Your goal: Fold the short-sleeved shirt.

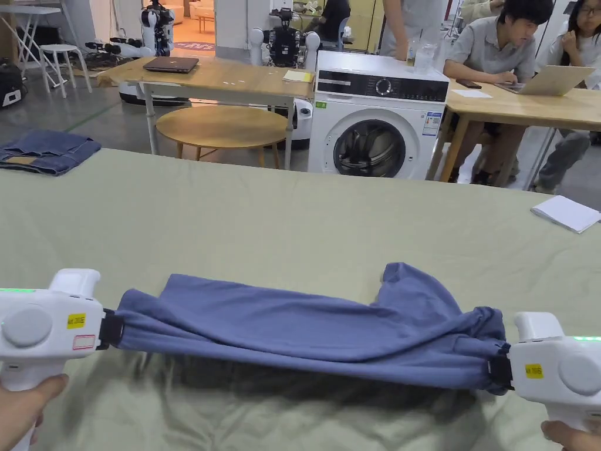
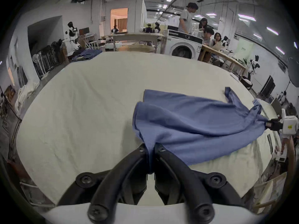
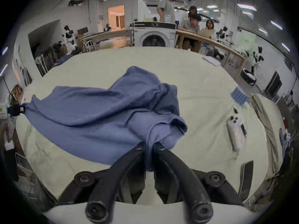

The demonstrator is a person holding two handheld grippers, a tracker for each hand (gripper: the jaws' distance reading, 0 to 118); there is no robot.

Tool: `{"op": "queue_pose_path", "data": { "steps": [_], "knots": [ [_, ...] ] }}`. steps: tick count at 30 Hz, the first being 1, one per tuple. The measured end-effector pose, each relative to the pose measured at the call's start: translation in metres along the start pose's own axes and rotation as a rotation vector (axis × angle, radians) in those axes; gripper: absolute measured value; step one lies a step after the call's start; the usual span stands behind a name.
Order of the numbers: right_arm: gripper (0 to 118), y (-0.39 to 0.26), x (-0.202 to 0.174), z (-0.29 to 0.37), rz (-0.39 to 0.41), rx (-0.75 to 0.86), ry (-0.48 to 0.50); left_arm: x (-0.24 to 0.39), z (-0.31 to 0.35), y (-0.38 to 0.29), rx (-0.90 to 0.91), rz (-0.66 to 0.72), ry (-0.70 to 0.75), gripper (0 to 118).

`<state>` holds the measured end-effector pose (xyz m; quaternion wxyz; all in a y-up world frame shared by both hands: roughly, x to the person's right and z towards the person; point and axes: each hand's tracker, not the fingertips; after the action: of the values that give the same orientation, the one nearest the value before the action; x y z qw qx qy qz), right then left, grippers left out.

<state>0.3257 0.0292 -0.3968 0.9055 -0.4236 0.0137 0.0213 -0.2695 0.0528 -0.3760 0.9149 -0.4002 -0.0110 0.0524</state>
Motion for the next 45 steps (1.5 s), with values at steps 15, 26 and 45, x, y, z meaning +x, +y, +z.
{"op": "queue_pose_path", "data": {
  "steps": [15,26,45],
  "knots": [
    [6,-0.129,-0.022,0.019,0.074,-0.140,-0.039,-0.020,0.018,-0.132,-0.166,0.026,0.013,1],
    [30,-0.134,-0.031,0.018,0.046,-0.094,-0.092,-0.018,0.005,-0.136,-0.163,0.025,0.051,5],
    [0,-0.066,-0.124,0.063,-0.052,0.529,-0.034,0.076,0.049,-0.085,0.433,-0.078,0.070,0]
  ]
}}
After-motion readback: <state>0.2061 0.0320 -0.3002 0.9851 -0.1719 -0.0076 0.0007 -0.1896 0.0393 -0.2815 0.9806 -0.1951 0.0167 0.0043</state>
